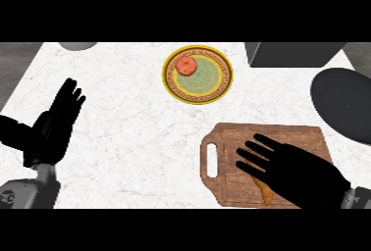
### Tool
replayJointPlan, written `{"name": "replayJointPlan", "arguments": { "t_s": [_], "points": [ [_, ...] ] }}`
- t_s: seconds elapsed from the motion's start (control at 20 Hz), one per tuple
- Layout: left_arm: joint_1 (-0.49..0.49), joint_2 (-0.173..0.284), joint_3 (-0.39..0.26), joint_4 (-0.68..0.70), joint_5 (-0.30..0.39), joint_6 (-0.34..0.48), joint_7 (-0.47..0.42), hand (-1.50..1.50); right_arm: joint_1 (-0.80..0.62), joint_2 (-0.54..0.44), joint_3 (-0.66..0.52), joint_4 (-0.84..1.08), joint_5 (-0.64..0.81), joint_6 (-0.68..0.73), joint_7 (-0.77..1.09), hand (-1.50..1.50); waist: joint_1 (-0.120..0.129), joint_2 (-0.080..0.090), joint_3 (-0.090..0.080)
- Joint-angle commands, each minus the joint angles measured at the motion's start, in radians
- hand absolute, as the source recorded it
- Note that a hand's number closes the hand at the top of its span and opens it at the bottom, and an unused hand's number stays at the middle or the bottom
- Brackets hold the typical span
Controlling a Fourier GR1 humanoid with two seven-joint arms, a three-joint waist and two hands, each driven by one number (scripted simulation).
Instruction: Pick the croissant from the cutting board and place it in the pan
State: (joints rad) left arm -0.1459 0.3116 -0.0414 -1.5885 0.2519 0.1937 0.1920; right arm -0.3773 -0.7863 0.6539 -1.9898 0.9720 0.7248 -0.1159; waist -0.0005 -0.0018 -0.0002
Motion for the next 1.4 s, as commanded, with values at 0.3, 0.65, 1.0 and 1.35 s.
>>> {"name": "replayJointPlan", "arguments": {
  "t_s": [0.3, 0.65, 1.0, 1.35],
  "points": [
    [-0.002, -0.031, 0.049, 0.037, -0.025, -0.037, -0.019, 0.00, 0.129, 0.120, 0.051, -0.043, 0.191, 0.028, 0.050, -1.50, -0.002, 0.001, 0.000],
    [-0.040, -0.042, 0.052, 0.047, -0.039, -0.068, 0.004, 0.00, 0.044, 0.275, 0.062, 0.188, 0.309, -0.017, 0.046, -1.50, 0.007, 0.003, 0.000],
    [-0.010, -0.102, 0.010, -0.066, -0.108, -0.004, 0.086, 0.00, 0.090, 0.244, 0.012, 0.260, 0.357, -0.075, -0.076, -1.50, 0.003, 0.001, 0.000],
    [0.018, -0.093, 0.057, -0.059, -0.101, -0.068, 0.055, 0.00, 0.087, 0.310, -0.025, 0.339, 0.423, -0.106, -0.145, -1.50, 0.004, 0.001, 0.000]
  ]
}}
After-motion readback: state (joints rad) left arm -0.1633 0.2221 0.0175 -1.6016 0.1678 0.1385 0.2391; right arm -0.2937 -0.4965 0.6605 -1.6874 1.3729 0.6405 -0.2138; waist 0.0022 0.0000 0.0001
